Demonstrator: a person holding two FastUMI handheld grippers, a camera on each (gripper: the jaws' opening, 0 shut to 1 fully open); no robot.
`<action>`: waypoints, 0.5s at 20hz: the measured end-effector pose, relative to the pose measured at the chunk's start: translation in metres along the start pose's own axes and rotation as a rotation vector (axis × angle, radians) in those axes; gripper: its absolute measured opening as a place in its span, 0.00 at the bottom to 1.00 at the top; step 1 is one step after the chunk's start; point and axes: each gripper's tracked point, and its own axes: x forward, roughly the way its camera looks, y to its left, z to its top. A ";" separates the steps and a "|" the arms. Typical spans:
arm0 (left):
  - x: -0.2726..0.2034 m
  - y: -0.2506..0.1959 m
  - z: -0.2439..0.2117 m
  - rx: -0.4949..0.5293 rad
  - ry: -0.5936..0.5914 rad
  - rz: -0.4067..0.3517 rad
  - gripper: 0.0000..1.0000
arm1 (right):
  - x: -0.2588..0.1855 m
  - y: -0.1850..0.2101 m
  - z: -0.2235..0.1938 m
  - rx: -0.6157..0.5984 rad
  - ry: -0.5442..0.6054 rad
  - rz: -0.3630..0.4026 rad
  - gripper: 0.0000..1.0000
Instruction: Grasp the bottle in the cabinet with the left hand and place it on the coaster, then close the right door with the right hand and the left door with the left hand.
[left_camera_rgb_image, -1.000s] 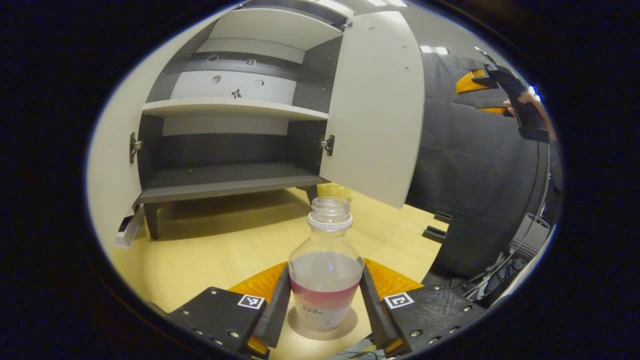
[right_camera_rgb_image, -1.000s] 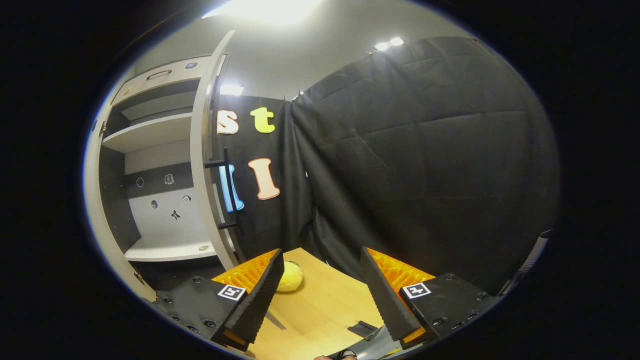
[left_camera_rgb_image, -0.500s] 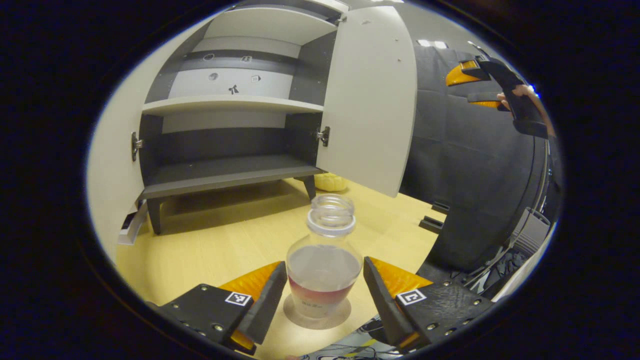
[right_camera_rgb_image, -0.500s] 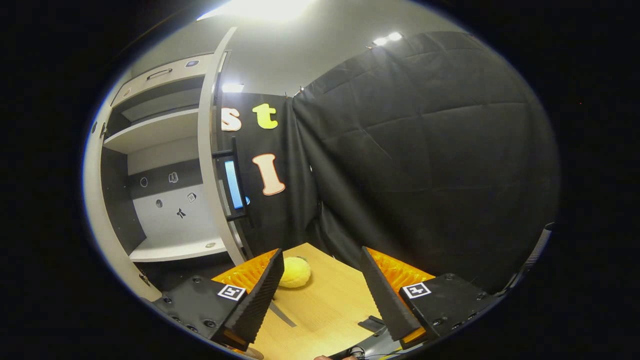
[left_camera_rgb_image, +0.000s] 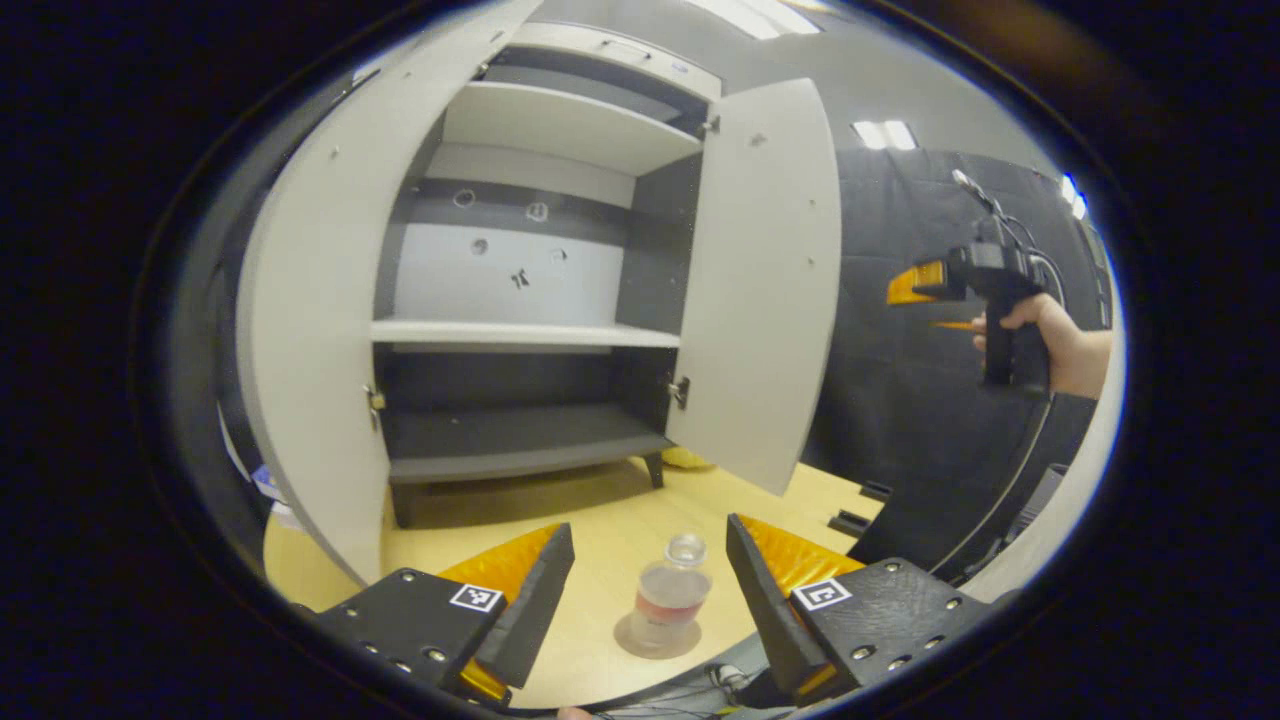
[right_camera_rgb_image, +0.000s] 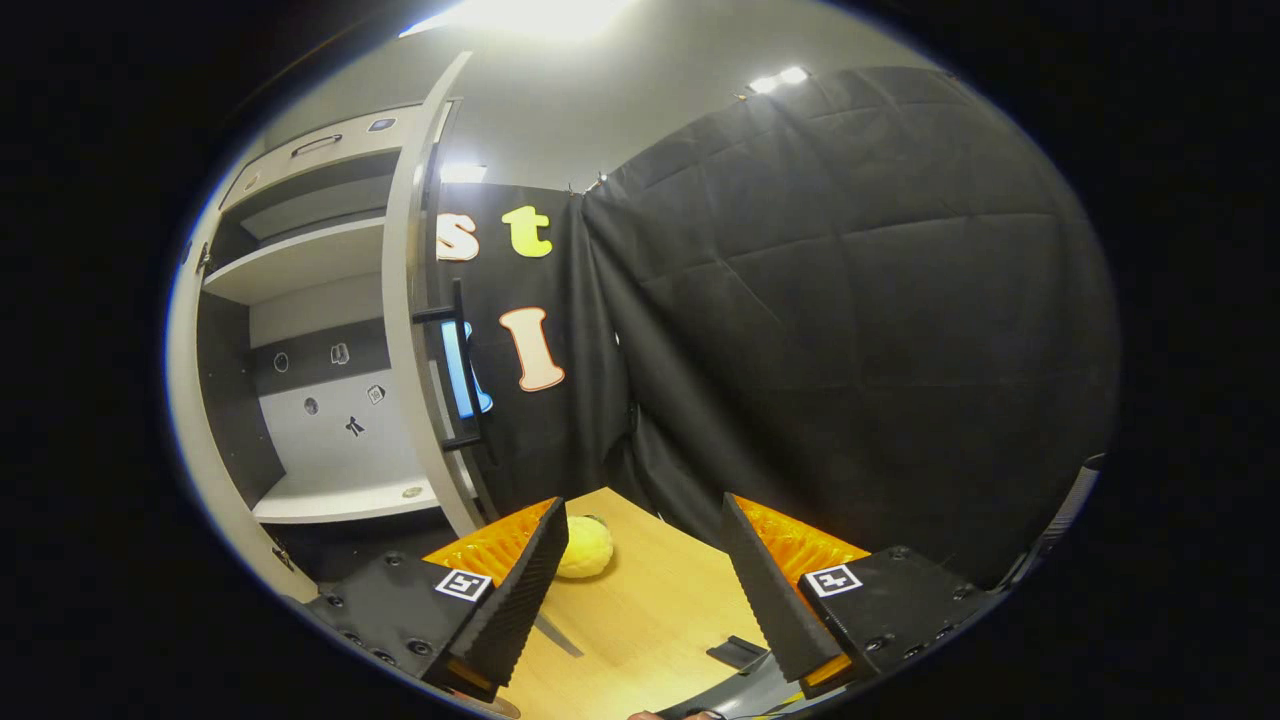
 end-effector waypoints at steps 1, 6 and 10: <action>-0.003 0.014 0.026 0.018 -0.032 0.053 0.89 | 0.006 0.000 0.007 -0.008 -0.017 0.007 0.98; -0.008 0.061 0.134 0.028 -0.128 0.335 0.89 | 0.048 0.003 0.034 -0.075 -0.067 0.072 0.98; 0.000 0.075 0.183 0.003 -0.138 0.463 0.89 | 0.078 0.023 0.060 -0.134 -0.104 0.179 0.98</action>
